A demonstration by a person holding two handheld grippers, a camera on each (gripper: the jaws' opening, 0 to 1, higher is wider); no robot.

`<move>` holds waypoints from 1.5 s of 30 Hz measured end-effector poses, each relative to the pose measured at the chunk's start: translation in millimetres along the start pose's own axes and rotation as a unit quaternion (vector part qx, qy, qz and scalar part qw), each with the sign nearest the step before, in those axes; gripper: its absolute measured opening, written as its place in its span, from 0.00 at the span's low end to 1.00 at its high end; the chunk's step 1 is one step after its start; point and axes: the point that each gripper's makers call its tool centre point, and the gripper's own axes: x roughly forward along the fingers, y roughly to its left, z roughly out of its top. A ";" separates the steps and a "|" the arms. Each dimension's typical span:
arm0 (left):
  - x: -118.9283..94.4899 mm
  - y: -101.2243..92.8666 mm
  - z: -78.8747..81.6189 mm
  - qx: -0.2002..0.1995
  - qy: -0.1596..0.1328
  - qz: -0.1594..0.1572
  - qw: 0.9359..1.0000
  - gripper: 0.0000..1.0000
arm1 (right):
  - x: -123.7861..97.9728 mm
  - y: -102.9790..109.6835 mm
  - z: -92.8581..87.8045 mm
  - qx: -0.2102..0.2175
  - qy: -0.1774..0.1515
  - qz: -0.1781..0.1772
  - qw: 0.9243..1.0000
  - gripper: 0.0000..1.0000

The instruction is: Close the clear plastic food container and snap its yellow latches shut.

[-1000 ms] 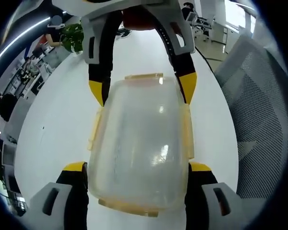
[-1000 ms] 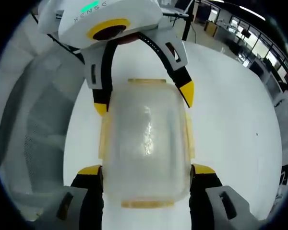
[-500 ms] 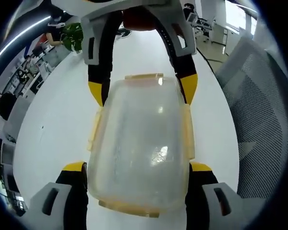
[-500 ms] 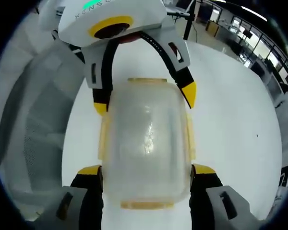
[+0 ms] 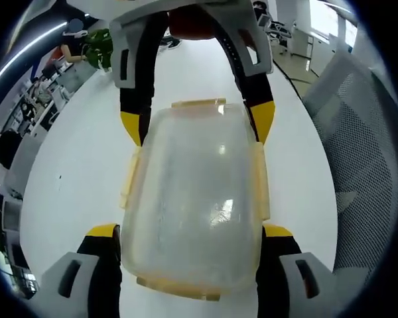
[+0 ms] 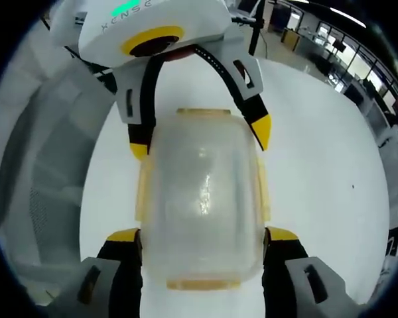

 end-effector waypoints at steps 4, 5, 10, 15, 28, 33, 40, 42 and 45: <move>1.3 3.7 -0.3 -0.002 0.000 0.001 1.000 0.85 | 0.5 -3.9 -0.1 -0.001 0.002 0.001 1.000 0.74; 1.5 4.6 -0.3 -0.002 -0.001 0.001 1.000 0.85 | 0.6 -4.8 0.0 -0.002 0.003 0.001 1.000 0.74; 2.6 9.2 -0.3 -0.001 0.000 0.000 1.000 0.85 | 1.3 -9.6 0.0 0.000 0.001 0.000 1.000 0.74; 4.1 13.6 -0.2 0.002 0.000 -0.001 1.000 0.85 | 1.3 -13.6 -0.2 0.002 0.001 0.000 1.000 0.75; 6.9 24.8 -0.2 0.000 0.000 0.000 1.000 0.85 | 3.0 -25.3 -0.4 0.002 0.006 0.000 1.000 0.75; 8.1 30.0 0.2 0.001 0.000 0.000 1.000 0.85 | 3.3 -30.4 -0.5 0.002 0.008 0.001 1.000 0.75; 11.1 36.5 -0.2 0.003 0.000 -0.002 1.000 0.85 | 4.4 -37.0 -1.1 0.004 0.007 0.001 1.000 0.76; 11.4 38.7 -0.1 0.003 -0.001 -0.002 1.000 0.85 | 4.6 -39.3 -1.2 0.004 0.006 0.001 1.000 0.76; 11.9 41.1 0.2 0.003 -0.001 -0.002 1.000 0.85 | 4.8 -41.8 -1.2 0.004 0.005 0.002 1.000 0.76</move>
